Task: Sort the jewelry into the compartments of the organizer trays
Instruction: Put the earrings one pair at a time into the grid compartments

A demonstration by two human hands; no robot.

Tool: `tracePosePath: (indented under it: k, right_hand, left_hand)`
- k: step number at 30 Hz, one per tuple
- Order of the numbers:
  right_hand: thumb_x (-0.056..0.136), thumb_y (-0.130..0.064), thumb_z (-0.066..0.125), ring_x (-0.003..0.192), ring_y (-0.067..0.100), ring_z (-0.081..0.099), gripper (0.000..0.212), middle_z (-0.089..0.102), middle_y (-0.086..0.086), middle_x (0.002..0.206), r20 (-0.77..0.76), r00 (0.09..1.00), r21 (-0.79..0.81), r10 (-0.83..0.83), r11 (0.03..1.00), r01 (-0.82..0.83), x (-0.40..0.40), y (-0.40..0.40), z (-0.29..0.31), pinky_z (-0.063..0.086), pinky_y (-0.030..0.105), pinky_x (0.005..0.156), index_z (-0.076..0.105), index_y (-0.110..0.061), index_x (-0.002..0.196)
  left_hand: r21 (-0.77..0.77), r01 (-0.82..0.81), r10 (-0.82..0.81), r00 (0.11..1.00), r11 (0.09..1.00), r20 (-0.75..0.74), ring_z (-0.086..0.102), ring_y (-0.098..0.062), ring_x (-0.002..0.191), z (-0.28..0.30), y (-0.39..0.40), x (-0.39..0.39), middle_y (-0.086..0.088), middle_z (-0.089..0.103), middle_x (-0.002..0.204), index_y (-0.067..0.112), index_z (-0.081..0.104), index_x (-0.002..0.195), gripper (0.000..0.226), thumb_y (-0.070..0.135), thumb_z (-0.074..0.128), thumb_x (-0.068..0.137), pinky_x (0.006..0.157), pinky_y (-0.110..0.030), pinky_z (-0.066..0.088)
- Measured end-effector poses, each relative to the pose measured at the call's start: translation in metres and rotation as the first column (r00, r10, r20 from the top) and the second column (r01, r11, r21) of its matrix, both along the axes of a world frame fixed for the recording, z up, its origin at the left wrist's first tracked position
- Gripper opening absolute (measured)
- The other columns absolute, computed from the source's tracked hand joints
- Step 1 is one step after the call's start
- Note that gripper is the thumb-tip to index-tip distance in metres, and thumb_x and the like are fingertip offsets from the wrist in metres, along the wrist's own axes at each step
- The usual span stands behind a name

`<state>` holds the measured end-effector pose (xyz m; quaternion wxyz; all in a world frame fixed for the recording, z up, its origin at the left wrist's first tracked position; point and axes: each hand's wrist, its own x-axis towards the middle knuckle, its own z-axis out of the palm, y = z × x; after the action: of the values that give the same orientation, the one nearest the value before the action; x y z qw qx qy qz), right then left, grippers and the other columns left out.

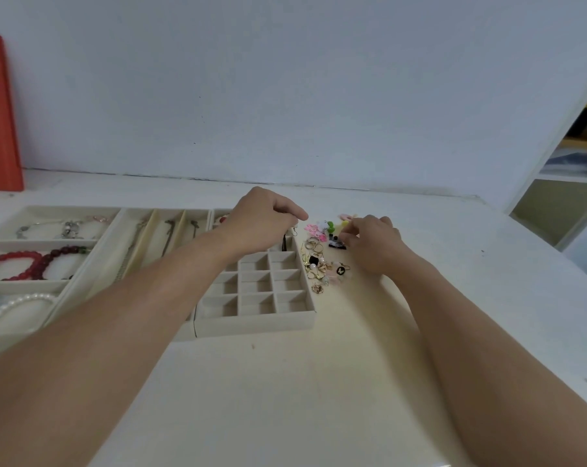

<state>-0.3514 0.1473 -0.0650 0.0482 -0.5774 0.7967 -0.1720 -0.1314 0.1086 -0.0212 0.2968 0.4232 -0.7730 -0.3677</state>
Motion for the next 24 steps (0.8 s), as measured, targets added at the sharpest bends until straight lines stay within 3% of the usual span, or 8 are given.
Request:
tracePosePath:
  k: [5, 10, 13, 16, 21, 24]
  right_hand:
    - [0.094, -0.05, 0.059, 0.13, 0.027, 0.037, 0.027, 0.054, -0.002, 0.134, -0.092, 0.996, 0.025, 0.024, 0.999, -0.022, 0.003, 0.005, 0.003, 0.03, 0.039, 0.106, 0.067, -0.035, 0.115]
    - [0.096, -0.049, 0.058, 0.129, 0.028, 0.037, 0.029, 0.056, 0.002, 0.128, -0.051, 0.999, 0.044, 0.008, 0.999, -0.006, 0.009, 0.003, 0.004, 0.032, 0.038, 0.102, 0.068, -0.029, 0.114]
    - [0.096, -0.043, 0.062, 0.133, 0.028, 0.034, 0.025, 0.055, 0.001, 0.135, 0.025, 1.0, 0.054, 0.006, 0.999, -0.008, 0.012, 0.004, 0.007, 0.034, 0.038, 0.102, 0.07, -0.025, 0.11]
    - [0.095, -0.041, 0.064, 0.135, 0.027, 0.031, 0.026, 0.057, 0.003, 0.129, 0.117, 0.993, 0.068, 0.002, 0.998, -0.01, 0.013, 0.008, 0.011, 0.036, 0.039, 0.105, 0.07, -0.023, 0.112]
    - [0.098, -0.03, 0.059, 0.138, 0.027, 0.029, 0.022, 0.053, 0.008, 0.132, 0.128, 0.991, 0.099, 0.027, 0.994, -0.04, 0.013, 0.016, 0.018, 0.033, 0.042, 0.109, 0.068, -0.026, 0.118]
    - [0.095, -0.046, 0.061, 0.137, 0.029, 0.031, 0.029, 0.052, 0.004, 0.138, 0.063, 0.998, 0.103, 0.022, 0.994, -0.029, 0.016, 0.016, 0.014, 0.032, 0.043, 0.107, 0.066, -0.029, 0.118]
  left_hand:
    - [-0.014, -0.001, 0.001, 1.0, 1.0, -0.004, 0.058, 0.007, 0.061, 0.001, -0.001, 0.0, 0.009, 0.072, 0.085, 0.023, 0.079, 0.101, 0.02, 0.014, 0.063, 0.095, 0.049, -0.002, 0.037]
    - [-0.014, 0.01, -0.01, 1.0, 1.0, -0.003, 0.061, 0.006, 0.084, 0.0, -0.002, 0.0, 0.017, 0.069, 0.088, 0.022, 0.079, 0.103, 0.019, 0.015, 0.064, 0.095, 0.063, -0.006, 0.039]
    - [-0.012, 0.008, -0.008, 1.0, 1.0, 0.0, 0.06, 0.007, 0.081, -0.001, -0.002, -0.001, 0.018, 0.068, 0.088, 0.023, 0.079, 0.102, 0.018, 0.016, 0.064, 0.095, 0.061, -0.004, 0.037]
    - [-0.009, 0.003, -0.003, 1.0, 1.0, -0.002, 0.061, 0.006, 0.083, -0.002, -0.002, -0.001, 0.014, 0.071, 0.093, 0.023, 0.079, 0.102, 0.017, 0.017, 0.065, 0.094, 0.061, -0.007, 0.039]
    - [-0.008, -0.004, 0.004, 1.0, 1.0, -0.012, 0.064, 0.004, 0.09, -0.001, -0.003, -0.001, 0.012, 0.073, 0.098, 0.022, 0.079, 0.102, 0.017, 0.016, 0.066, 0.094, 0.064, -0.009, 0.041]
    - [-0.012, 0.002, -0.002, 1.0, 1.0, -0.013, 0.062, 0.007, 0.089, -0.001, -0.003, 0.0, 0.014, 0.072, 0.095, 0.023, 0.079, 0.102, 0.017, 0.016, 0.066, 0.093, 0.068, -0.007, 0.041]
